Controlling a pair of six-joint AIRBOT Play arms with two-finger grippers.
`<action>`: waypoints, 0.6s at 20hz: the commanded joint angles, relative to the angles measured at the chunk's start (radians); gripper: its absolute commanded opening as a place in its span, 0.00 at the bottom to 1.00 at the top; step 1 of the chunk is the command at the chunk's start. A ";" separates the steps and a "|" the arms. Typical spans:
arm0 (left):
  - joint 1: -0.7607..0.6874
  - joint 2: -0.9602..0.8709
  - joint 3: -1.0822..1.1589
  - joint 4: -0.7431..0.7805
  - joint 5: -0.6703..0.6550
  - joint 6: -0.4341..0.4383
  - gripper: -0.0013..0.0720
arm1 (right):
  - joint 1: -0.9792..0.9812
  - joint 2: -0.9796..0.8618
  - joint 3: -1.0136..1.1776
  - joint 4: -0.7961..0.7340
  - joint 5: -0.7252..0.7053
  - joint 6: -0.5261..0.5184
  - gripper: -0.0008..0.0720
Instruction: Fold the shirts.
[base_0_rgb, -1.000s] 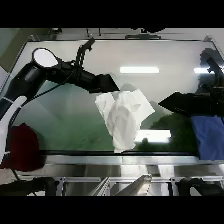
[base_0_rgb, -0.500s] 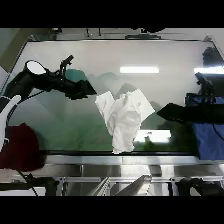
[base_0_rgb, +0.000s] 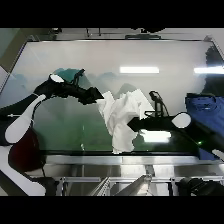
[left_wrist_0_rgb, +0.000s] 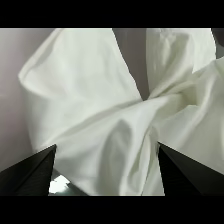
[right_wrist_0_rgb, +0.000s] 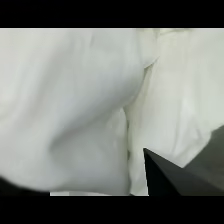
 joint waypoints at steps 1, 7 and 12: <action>-0.030 -0.093 0.082 0.042 -0.069 0.006 0.97 | 0.055 -0.088 -0.005 0.087 -0.093 -0.050 0.83; -0.072 -0.113 0.198 0.155 -0.188 -0.002 0.02 | 0.055 -0.057 0.034 0.094 -0.085 -0.055 0.04; -0.088 -0.084 0.367 0.158 -0.310 -0.042 0.02 | 0.010 0.102 0.047 0.066 -0.018 -0.058 0.04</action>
